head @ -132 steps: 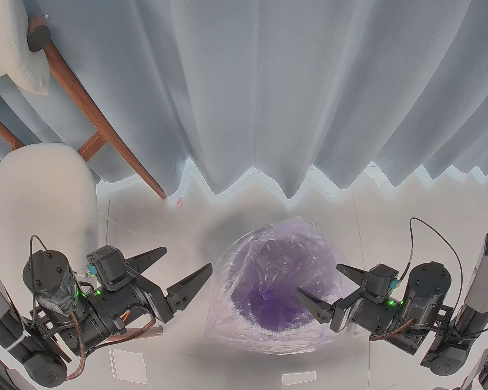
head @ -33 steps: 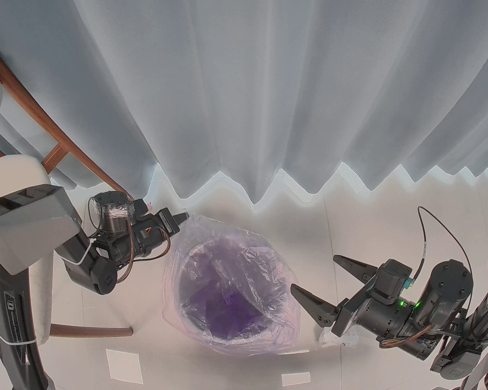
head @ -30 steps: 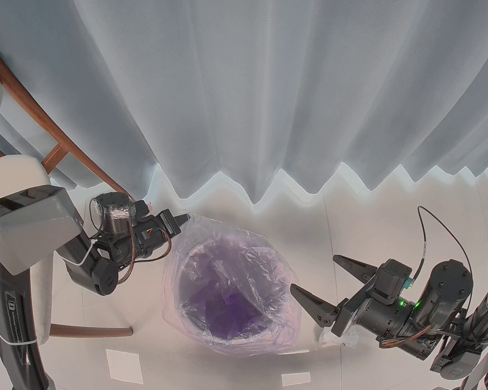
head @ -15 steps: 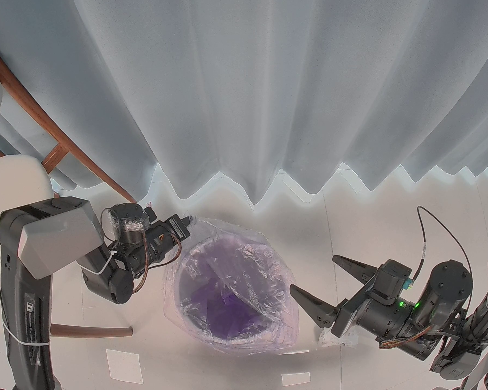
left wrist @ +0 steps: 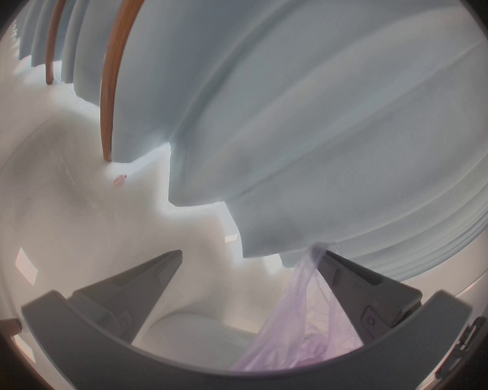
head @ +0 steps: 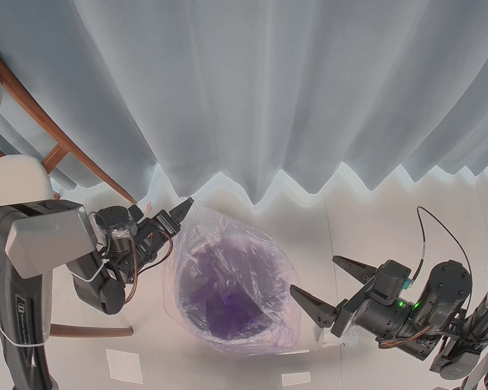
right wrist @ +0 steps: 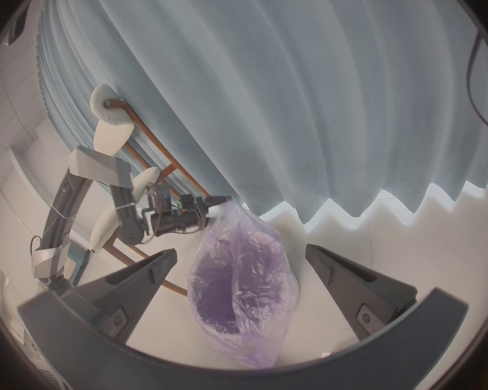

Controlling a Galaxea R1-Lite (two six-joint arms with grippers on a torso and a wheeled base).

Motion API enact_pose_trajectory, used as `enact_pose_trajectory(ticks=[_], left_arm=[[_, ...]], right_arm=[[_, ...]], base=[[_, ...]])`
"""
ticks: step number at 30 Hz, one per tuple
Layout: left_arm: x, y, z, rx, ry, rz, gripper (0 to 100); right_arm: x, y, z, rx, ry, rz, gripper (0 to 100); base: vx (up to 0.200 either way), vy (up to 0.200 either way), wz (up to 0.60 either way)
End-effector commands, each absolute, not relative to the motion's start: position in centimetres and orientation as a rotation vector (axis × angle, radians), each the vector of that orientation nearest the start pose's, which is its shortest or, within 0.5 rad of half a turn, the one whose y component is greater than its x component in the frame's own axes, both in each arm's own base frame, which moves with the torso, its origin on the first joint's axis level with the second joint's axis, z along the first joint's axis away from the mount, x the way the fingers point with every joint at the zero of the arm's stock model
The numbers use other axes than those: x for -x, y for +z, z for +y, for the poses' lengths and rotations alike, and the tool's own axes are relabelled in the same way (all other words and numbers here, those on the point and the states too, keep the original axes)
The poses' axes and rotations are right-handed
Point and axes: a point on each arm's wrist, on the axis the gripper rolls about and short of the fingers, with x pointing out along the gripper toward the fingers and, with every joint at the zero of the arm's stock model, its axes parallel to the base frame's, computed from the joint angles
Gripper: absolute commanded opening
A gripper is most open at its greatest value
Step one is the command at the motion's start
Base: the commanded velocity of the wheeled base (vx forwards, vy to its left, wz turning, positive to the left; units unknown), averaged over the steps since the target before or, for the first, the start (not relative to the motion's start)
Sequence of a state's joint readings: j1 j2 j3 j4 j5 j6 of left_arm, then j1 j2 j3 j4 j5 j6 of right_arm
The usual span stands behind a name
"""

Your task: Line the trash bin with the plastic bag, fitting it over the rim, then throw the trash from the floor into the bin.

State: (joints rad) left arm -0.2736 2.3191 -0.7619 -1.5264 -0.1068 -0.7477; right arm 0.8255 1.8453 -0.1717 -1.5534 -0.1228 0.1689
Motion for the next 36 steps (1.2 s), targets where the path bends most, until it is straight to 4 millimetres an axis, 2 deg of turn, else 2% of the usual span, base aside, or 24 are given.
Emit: enact_pose_trajectory(ticks=[1, 4, 5, 6, 9, 11, 14, 18, 20, 24, 28, 36], left_arm=[[-30.1, 14.8, -9.4, 0.799, -0.381, -0.041, 100], [-27.9, 17.8, -9.5, 0.771, -0.449, -0.103, 100], [-27.8, 18.0, -9.5, 0.768, -0.45, -0.108, 100], [-26.6, 19.1, -9.3, 0.752, -0.465, -0.13, 100], [-24.5, 20.2, -8.9, 0.721, -0.504, -0.154, 100], [-23.1, 20.1, -9.0, 0.669, -0.558, -0.14, 100], [-22.4, 18.3, -9.3, 0.645, -0.601, -0.043, 100], [-23.7, 14.3, -10.2, 0.627, -0.595, 0.117, 100], [-24.6, 13.1, -10.5, 0.614, -0.584, 0.135, 100], [-25.2, 12.0, -11.1, 0.607, -0.585, 0.157, 100], [-25.2, 11.6, -11.7, 0.606, -0.592, 0.171, 100], [-27.8, 10.9, -12.6, 0.608, -0.5, 0.128, 100]], right_arm=[[-17.0, 8.7, 17.5, -0.097, 0.673, 0.189, 100], [-17.1, 8.1, 17.6, -0.086, 0.669, 0.211, 100], [-17.1, 8.1, 17.6, -0.086, 0.669, 0.211, 100], [-17.2, 8.0, 17.6, -0.087, 0.668, 0.213, 100], [-17.2, 8.0, 17.6, -0.086, 0.667, 0.214, 100], [-17.2, 8.0, 17.6, -0.085, 0.666, 0.216, 100], [-17.2, 7.7, 17.7, -0.08, 0.665, 0.225, 100], [-17.1, 7.3, 17.8, -0.069, 0.665, 0.243, 100], [-16.9, 7.2, 17.7, -0.067, 0.665, 0.25, 100], [-16.8, 6.3, 17.9, -0.053, 0.668, 0.288, 100], [-16.4, 5.5, 18.4, -0.031, 0.688, 0.319, 100], [-16.5, 5.6, 18.6, -0.036, 0.7, 0.31, 100]], base=[[0.0, 0.0, 0.0], [0.0, 0.0, 0.0], [0.0, 0.0, 0.0], [0.0, 0.0, 0.0], [0.0, 0.0, 0.0], [-0.2, 0.0, 0.0], [-0.2, 0.0, 0.0], [-0.2, 0.0, 0.0], [0.0, 0.0, 0.0], [0.0, 0.0, 0.0], [0.0, 0.0, 0.0], [0.0, 0.0, 0.0]])
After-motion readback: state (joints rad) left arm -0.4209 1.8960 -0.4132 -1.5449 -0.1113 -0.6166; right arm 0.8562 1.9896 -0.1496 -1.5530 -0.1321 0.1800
